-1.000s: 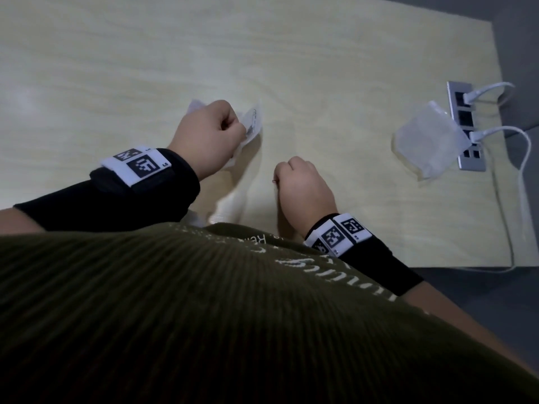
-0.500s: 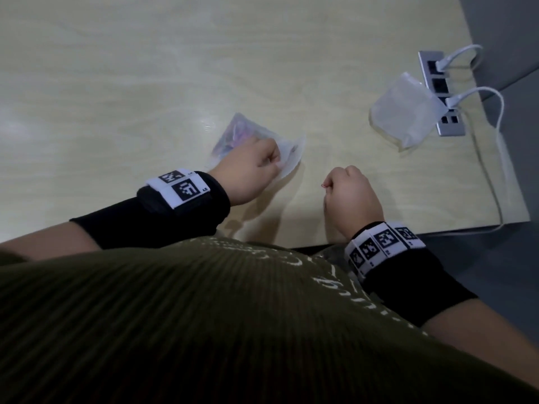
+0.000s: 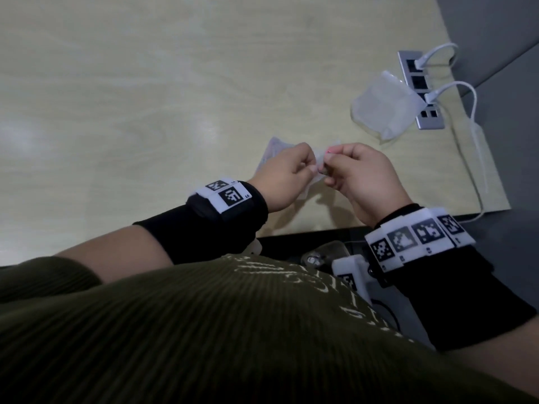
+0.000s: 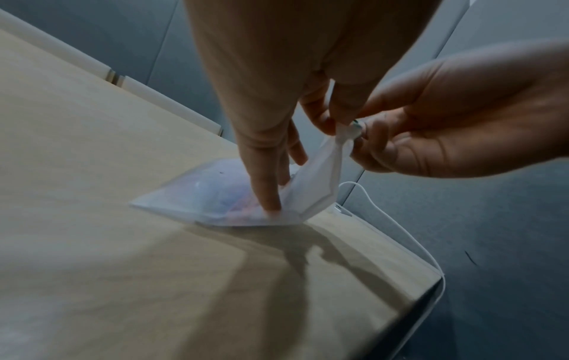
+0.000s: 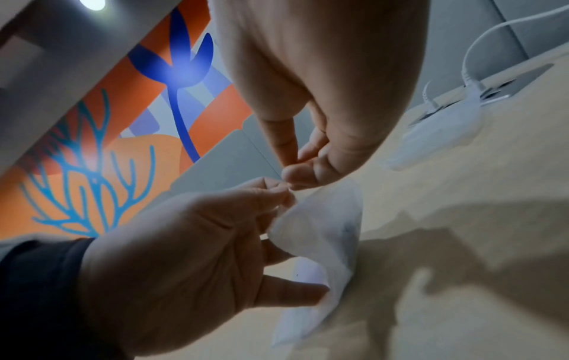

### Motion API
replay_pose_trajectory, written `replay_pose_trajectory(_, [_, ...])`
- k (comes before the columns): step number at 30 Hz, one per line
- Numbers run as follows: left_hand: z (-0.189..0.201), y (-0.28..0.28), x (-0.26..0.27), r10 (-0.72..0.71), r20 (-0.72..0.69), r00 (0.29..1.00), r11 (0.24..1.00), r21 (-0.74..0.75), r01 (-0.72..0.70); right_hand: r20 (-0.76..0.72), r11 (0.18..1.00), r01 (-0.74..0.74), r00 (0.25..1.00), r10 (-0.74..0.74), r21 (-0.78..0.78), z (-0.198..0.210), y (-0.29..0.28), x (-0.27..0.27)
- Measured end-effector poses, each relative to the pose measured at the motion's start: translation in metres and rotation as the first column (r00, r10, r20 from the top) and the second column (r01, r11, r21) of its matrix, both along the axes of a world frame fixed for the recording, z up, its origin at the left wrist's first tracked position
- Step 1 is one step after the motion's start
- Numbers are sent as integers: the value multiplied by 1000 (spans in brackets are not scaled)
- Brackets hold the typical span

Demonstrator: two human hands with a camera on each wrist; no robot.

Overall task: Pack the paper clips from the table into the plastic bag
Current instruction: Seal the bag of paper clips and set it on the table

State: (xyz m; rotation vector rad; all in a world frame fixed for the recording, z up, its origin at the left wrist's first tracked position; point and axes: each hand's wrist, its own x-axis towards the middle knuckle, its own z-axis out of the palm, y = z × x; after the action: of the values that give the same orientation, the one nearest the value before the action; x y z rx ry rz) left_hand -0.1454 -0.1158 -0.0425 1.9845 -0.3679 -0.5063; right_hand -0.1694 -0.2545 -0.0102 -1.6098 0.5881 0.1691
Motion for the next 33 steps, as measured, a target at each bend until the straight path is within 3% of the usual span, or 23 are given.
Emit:
replay_pose_trajectory(7, [1,-10,-6,57,0,998,996,-73,-57,-152,993,-15,988,-3,-121,-1,-19,-4])
replay_pose_trajectory(10, [0,-12,-7,64,-12,998,995,-72,-65,-149,994,-56,988,41,-97,7,-21,-6])
replay_pose_trajectory(12, [-1,-12,-6,73,-35,997,994,-80,-75,-93,971,-71,994,52,-226,12,-27,-7])
replay_pose_trajectory(13, [-1,-11,-5,73,-42,996,993,-91,-76,-49,921,-89,996,76,-380,12,-33,-7])
replay_pose_trajectory(15, [1,-10,-3,58,-50,997,990,-123,-64,-14,742,-156,981,194,-652,13,-43,-8])
replay_pose_trajectory(17, [6,-11,-1,32,-61,998,984,-174,-42,-46,626,-257,942,332,-737,13,-48,-9])
replay_pose_trajectory(19, [14,-13,3,22,-71,997,971,-236,-38,-31,593,-270,924,381,-758,12,-50,-9])
replay_pose_trajectory(22, [32,-17,10,87,-22,996,938,-334,-90,177,661,-63,940,290,-747,20,-52,-8])
replay_pose_trajectory(26, [49,-20,21,259,145,955,919,-340,-198,401,724,155,898,180,-672,33,-51,-4])
replay_pose_trajectory(29, [40,-19,23,233,91,968,932,-303,-196,351,739,160,930,110,-655,23,-54,-7])
replay_pose_trajectory(33, [17,-13,22,183,65,981,977,-118,-175,259,796,170,966,-17,-581,11,-61,-15])
